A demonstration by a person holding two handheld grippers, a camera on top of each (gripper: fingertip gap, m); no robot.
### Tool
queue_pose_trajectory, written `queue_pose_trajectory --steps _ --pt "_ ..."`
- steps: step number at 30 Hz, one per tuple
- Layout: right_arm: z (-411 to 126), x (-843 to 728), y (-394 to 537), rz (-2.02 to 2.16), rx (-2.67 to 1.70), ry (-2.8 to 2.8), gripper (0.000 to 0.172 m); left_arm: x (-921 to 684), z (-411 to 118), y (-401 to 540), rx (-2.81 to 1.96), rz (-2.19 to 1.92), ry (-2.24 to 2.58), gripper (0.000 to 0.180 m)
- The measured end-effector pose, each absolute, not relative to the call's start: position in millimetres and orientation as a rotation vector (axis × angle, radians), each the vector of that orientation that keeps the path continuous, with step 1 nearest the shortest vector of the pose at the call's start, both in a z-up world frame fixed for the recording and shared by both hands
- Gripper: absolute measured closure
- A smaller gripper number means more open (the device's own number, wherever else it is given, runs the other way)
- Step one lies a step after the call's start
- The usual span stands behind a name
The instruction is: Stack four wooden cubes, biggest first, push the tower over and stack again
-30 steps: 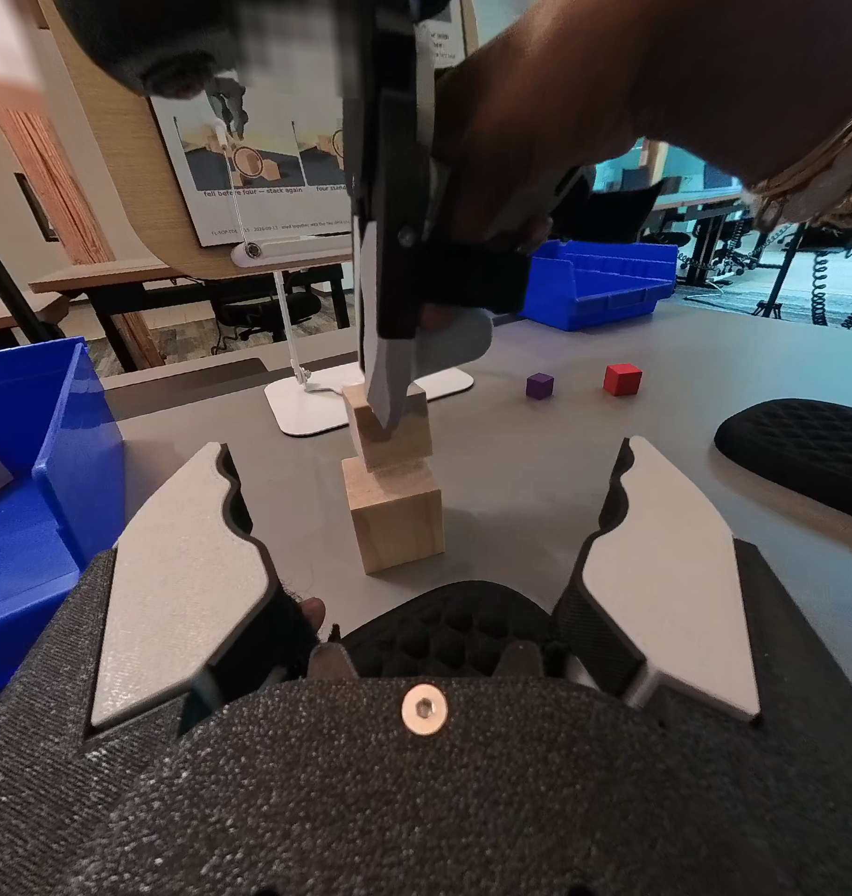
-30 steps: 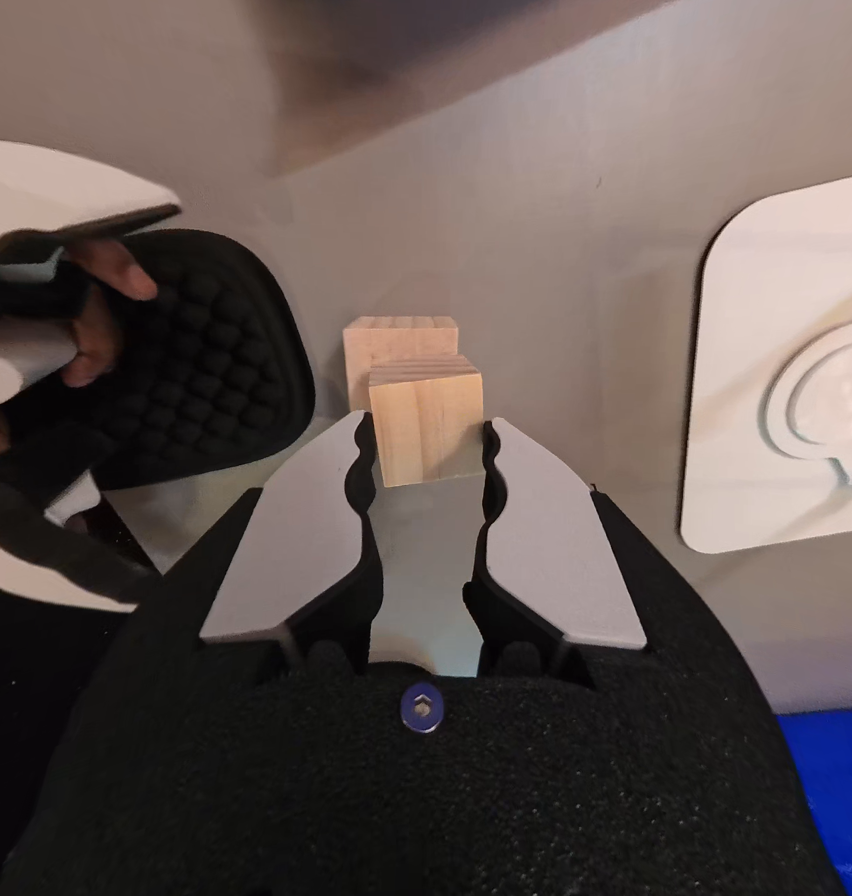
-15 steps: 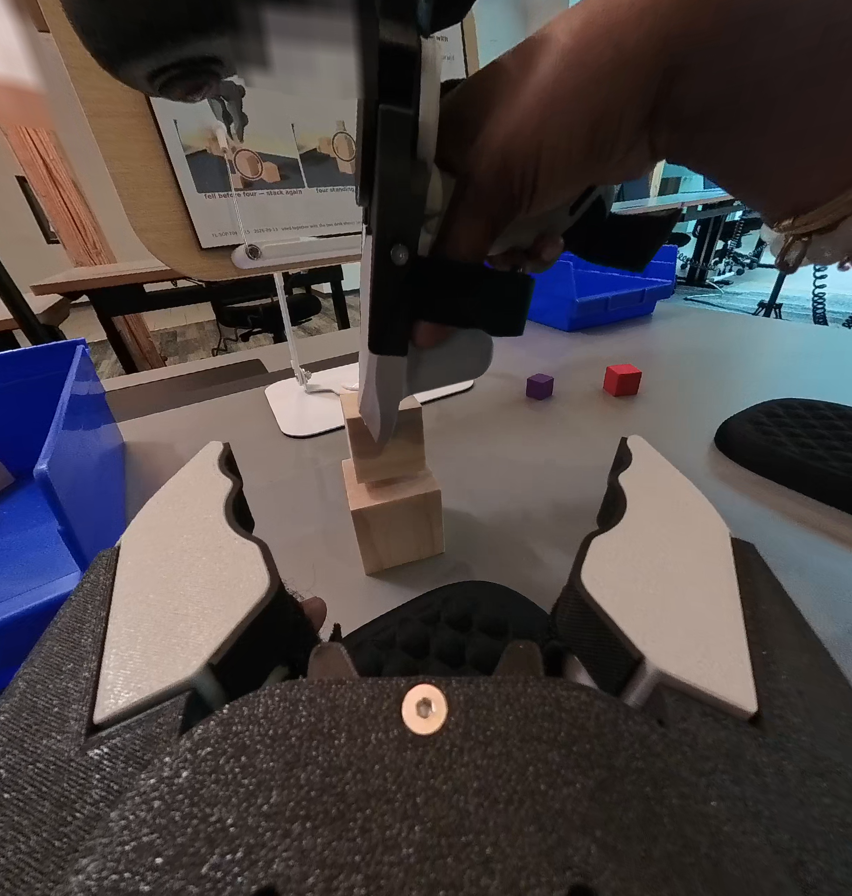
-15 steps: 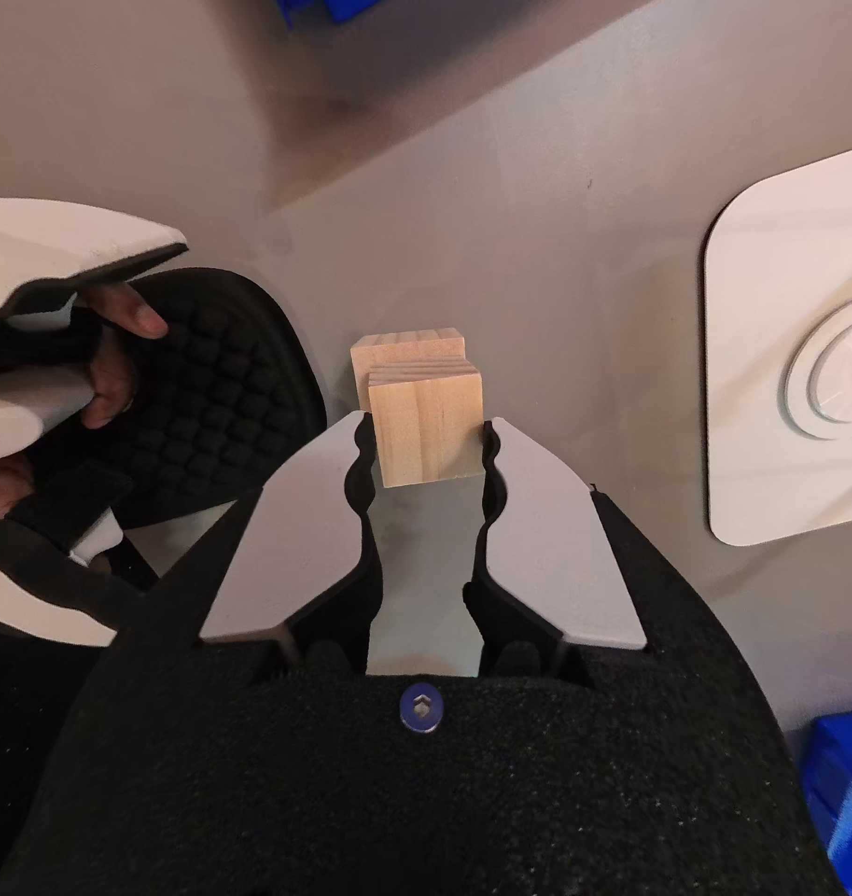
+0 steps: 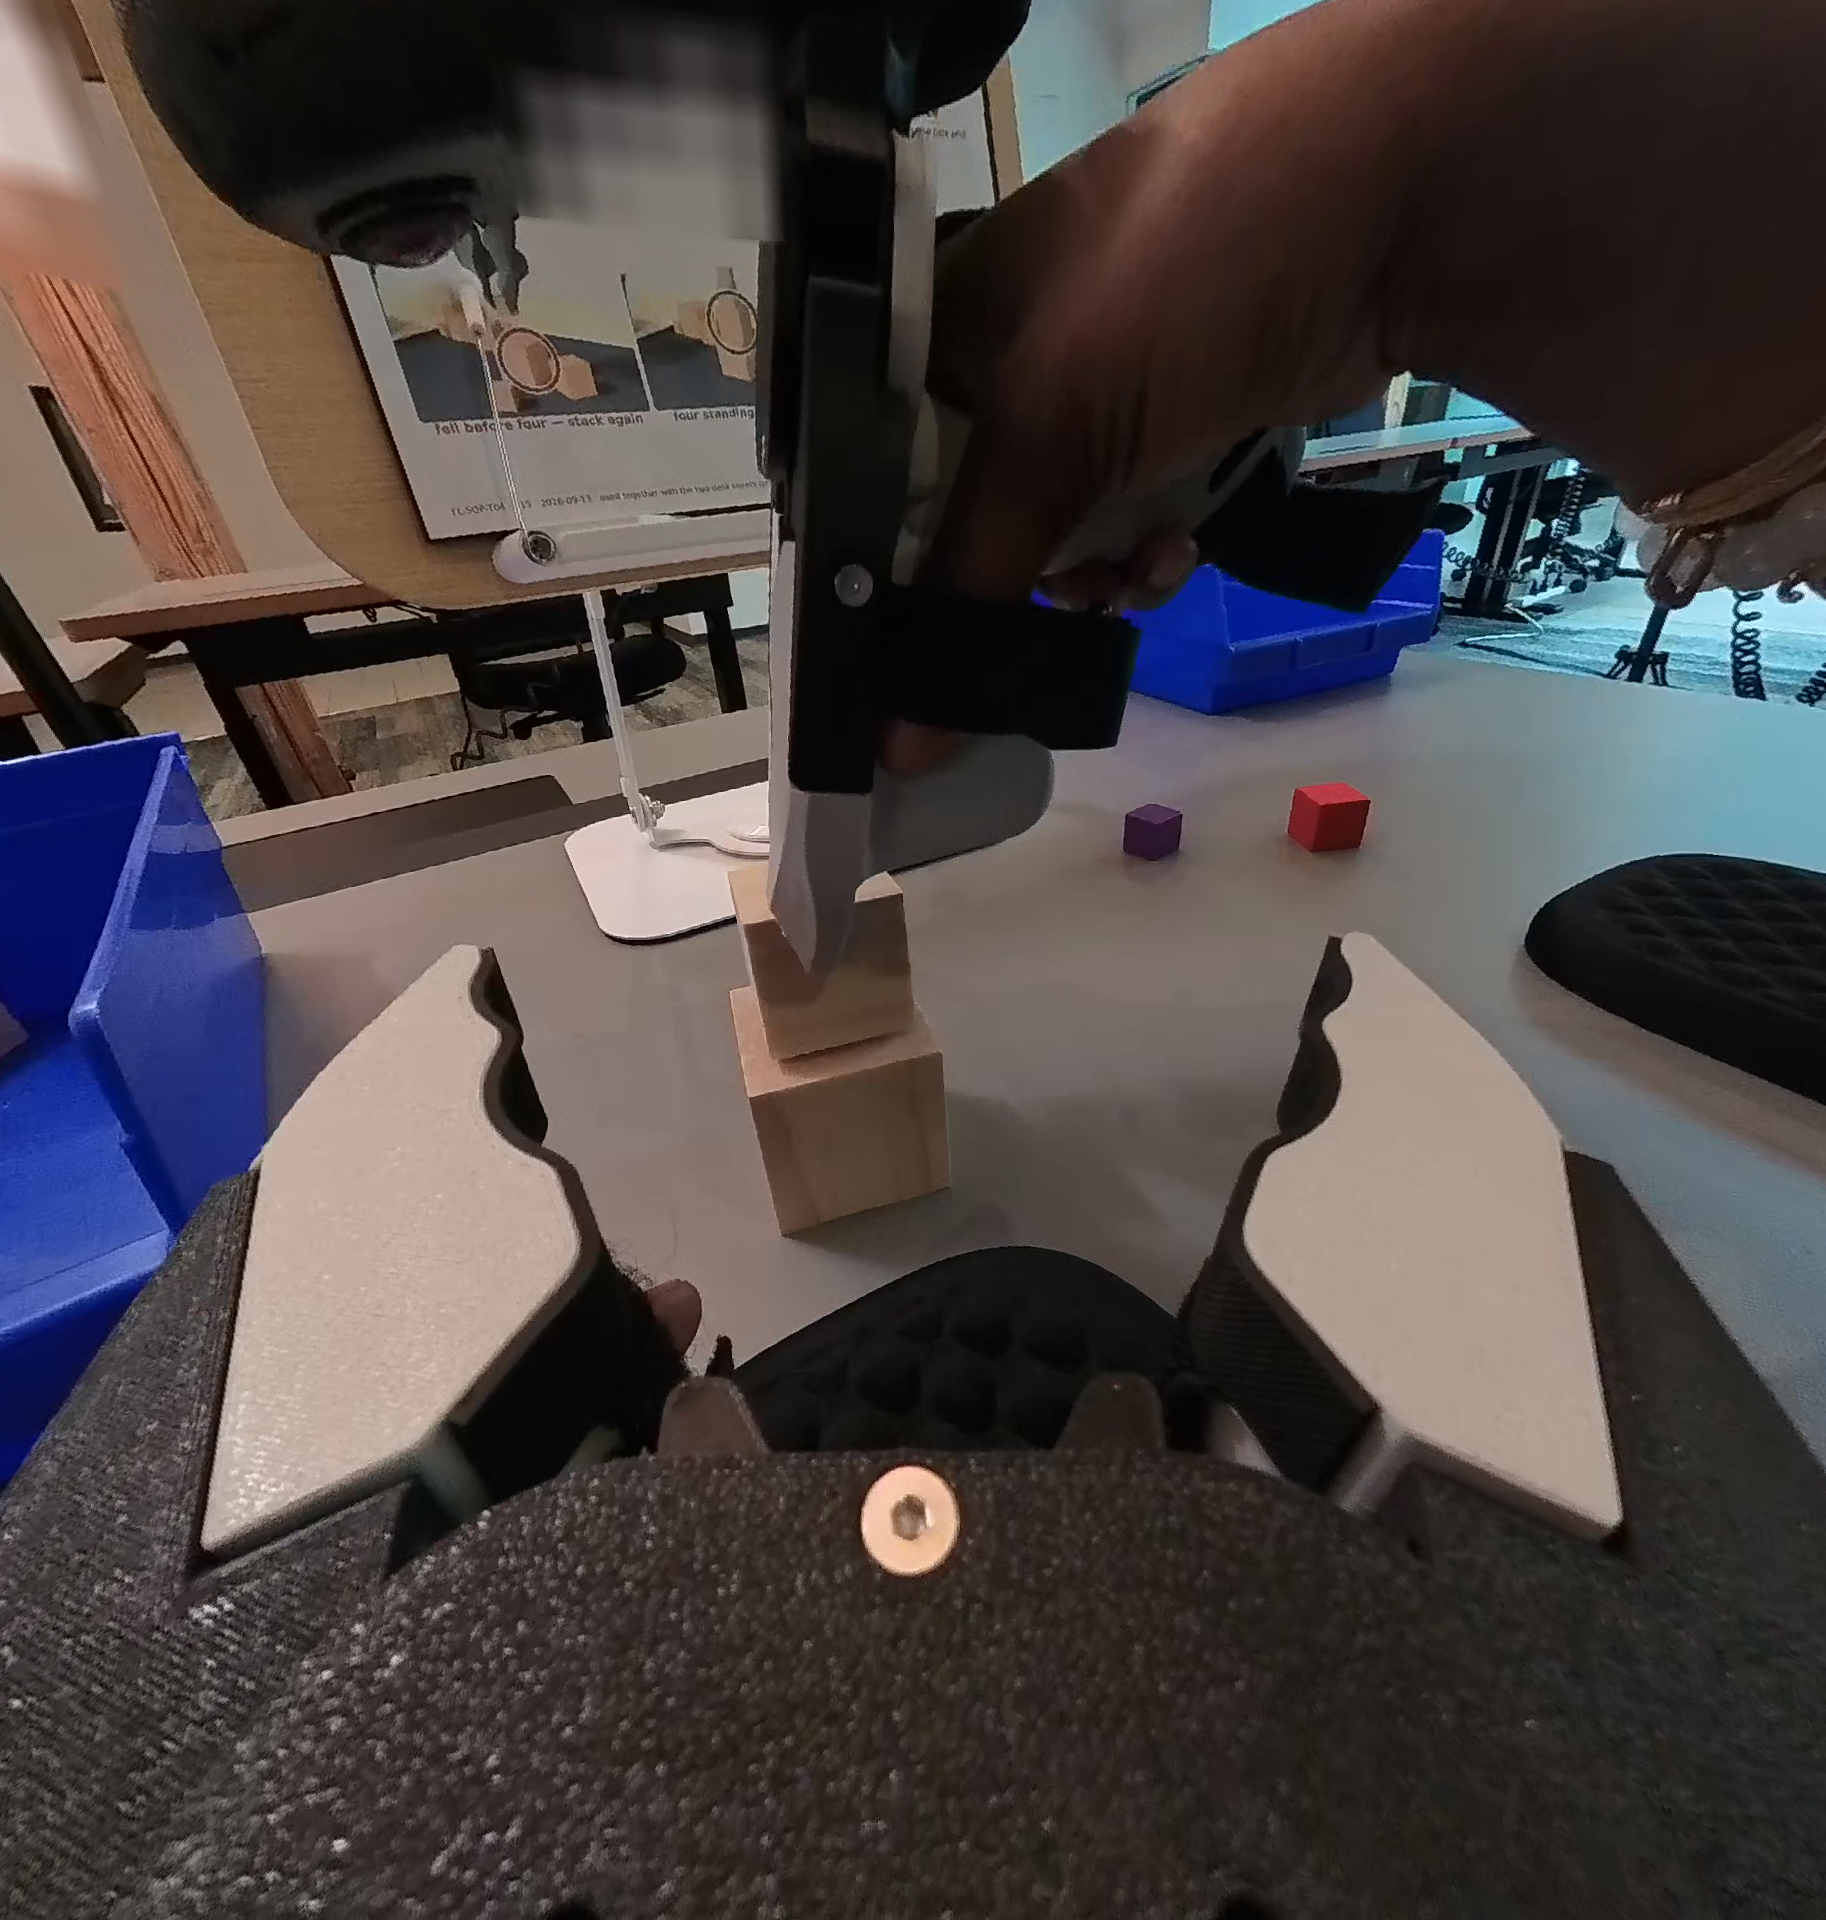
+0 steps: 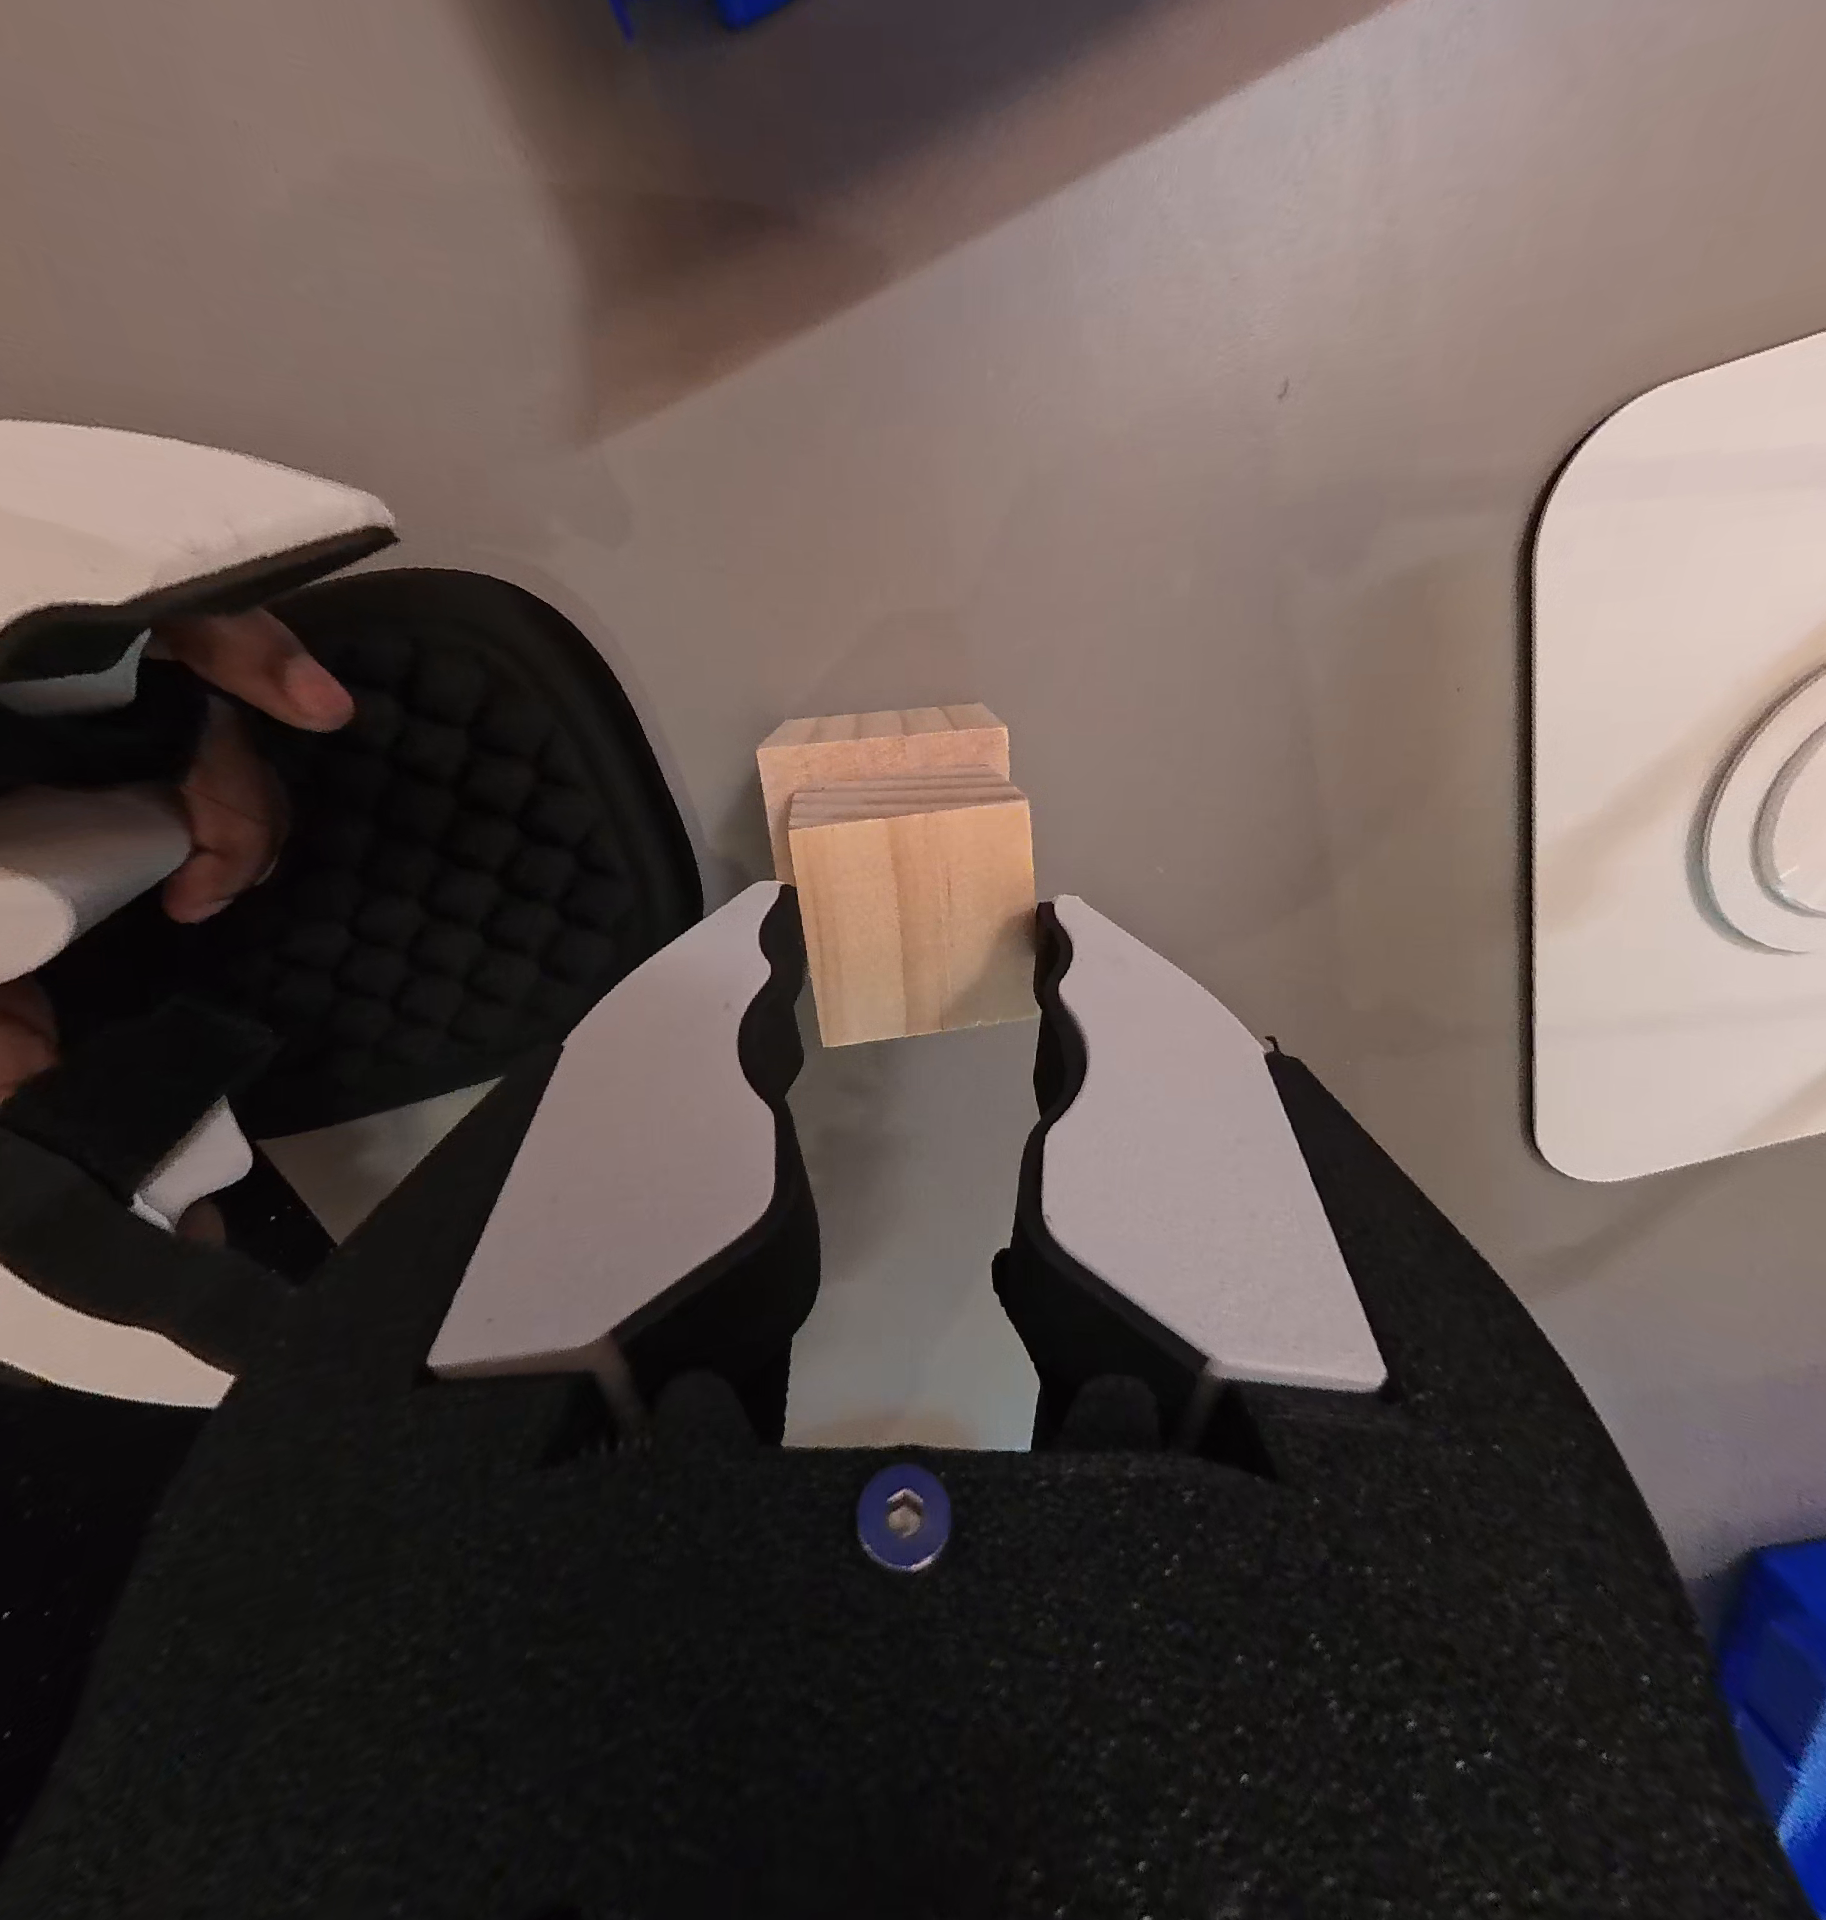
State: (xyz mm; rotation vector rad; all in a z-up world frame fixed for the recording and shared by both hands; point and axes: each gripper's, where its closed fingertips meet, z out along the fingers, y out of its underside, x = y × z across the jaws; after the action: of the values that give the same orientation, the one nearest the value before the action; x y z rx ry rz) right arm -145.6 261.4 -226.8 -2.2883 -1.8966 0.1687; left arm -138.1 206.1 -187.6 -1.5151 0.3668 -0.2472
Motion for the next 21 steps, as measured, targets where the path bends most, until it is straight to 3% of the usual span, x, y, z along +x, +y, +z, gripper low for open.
queue_pose_trajectory --steps 11,21 --pt "-227 -149 259 0.232 -2.318 -1.864 0.126 -138 -187 206 -1.514 -0.248 0.368 0.042" --pt "-183 -119 276 0.354 -2.083 -1.845 0.075 -138 -187 205 -1.508 -0.248 0.368 0.042"
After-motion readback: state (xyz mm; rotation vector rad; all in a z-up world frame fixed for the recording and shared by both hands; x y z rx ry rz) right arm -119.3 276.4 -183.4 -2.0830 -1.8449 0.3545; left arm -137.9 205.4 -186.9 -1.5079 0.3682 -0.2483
